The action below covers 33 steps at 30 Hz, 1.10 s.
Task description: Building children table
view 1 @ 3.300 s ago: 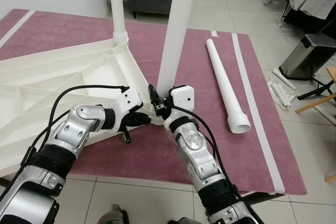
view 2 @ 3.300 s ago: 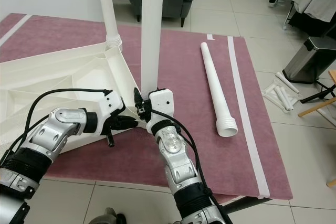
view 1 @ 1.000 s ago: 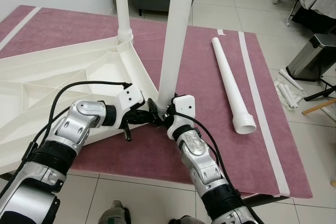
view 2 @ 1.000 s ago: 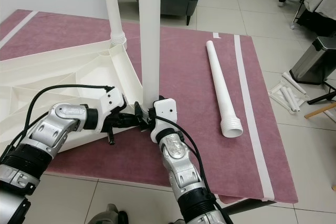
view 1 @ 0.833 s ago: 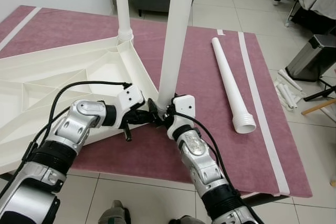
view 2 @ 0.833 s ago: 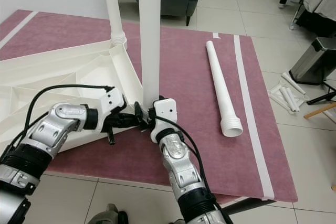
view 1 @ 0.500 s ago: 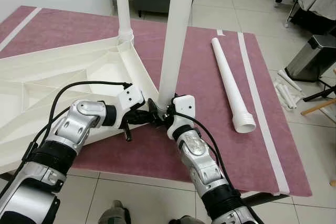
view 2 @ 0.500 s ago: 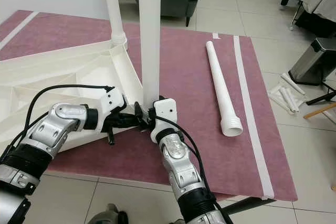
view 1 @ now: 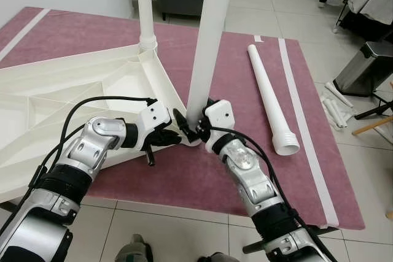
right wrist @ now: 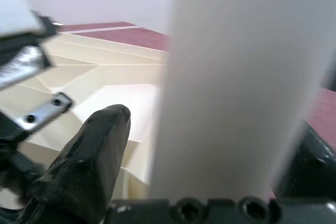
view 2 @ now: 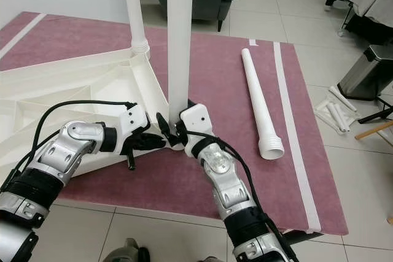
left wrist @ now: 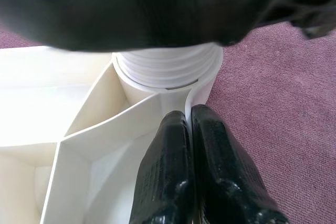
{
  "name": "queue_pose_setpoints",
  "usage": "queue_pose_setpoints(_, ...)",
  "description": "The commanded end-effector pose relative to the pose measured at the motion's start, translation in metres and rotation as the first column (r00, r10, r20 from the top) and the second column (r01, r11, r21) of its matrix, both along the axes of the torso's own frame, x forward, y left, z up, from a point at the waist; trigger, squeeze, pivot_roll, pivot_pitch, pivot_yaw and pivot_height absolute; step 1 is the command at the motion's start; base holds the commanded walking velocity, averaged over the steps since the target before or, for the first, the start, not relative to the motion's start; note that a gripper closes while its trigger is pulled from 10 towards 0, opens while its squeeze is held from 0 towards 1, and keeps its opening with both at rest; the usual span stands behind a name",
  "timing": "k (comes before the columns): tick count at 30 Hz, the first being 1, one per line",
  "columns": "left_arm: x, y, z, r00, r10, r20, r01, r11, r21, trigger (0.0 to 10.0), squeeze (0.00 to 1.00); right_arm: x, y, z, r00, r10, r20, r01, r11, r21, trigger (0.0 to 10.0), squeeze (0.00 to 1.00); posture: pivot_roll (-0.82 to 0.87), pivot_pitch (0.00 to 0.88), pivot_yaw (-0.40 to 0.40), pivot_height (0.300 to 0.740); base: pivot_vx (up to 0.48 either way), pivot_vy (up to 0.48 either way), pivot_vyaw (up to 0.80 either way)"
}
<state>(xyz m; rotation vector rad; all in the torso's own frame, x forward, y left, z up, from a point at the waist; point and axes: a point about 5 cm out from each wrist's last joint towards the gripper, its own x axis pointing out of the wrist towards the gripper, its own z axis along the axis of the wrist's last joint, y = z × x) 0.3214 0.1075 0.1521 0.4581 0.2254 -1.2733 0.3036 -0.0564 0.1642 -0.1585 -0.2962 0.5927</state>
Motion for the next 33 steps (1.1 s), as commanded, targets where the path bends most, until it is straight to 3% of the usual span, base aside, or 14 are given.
queue_pose_setpoints(1, 0.007, -0.003, 0.018, 0.994, 0.039, 0.102, -0.034, 0.998, -0.047, 10.0, 0.00, -0.002, 0.001, -0.005, 1.000, 0.013, -0.014, -0.013, 1.000, -0.010, 10.0, 0.00, 0.15, 0.000, 0.000, 0.740, 0.000, 0.000, 0.00)
queue_pose_setpoints(12, 0.007, -0.003, 0.018, 0.994, 0.037, 0.104, -0.032, 0.998, -0.047, 10.0, 0.00, -0.002, -0.001, -0.002, 0.999, 0.036, -0.012, -0.036, 0.999, -0.018, 10.0, 0.00, 0.15, 0.000, 0.000, 0.740, 0.000, 0.000, 0.00)
queue_pose_setpoints(15, 0.006, -0.003, 0.016, 0.994, 0.026, 0.108, -0.023, 0.999, -0.027, 10.0, 0.00, 0.009, -0.014, 0.008, 1.000, 0.023, -0.005, -0.024, 1.000, -0.017, 10.0, 0.00, 0.15, 0.000, 0.000, 0.740, 0.000, 0.000, 0.00)
queue_pose_setpoints(22, 0.006, -0.003, 0.016, 0.994, 0.028, 0.109, -0.025, 0.999, -0.031, 10.0, 0.00, 0.017, -0.024, 0.011, 1.000, -0.004, -0.012, 0.004, 1.000, -0.018, 10.0, 0.00, 0.15, 0.000, 0.000, 0.740, 0.000, 0.000, 0.00)
queue_pose_setpoints(23, 0.006, -0.003, 0.016, 0.994, 0.028, 0.109, -0.025, 0.999, -0.032, 10.0, 0.00, 0.019, -0.026, 0.013, 1.000, -0.004, -0.018, 0.003, 1.000, -0.011, 10.0, 0.00, 0.15, 0.089, -0.002, 0.740, 0.000, 0.000, 0.00)
queue_pose_setpoints(29, 0.006, -0.003, 0.016, 0.994, 0.028, 0.109, -0.024, 0.999, -0.032, 10.0, 0.00, 0.020, -0.026, 0.017, 0.998, 0.057, -0.031, -0.057, 0.998, -0.007, 10.0, 0.00, 0.15, 0.090, -0.002, 0.740, 0.000, 0.000, 0.00)
queue_pose_setpoints(33, 0.006, -0.003, 0.016, 0.994, 0.030, 0.108, -0.027, 0.999, -0.033, 10.0, 0.00, 0.015, -0.023, 0.018, 0.984, 0.168, -0.065, -0.168, 0.986, -0.004, 10.0, 0.00, 0.15, 0.091, -0.003, 0.740, 0.000, 0.000, 0.00)
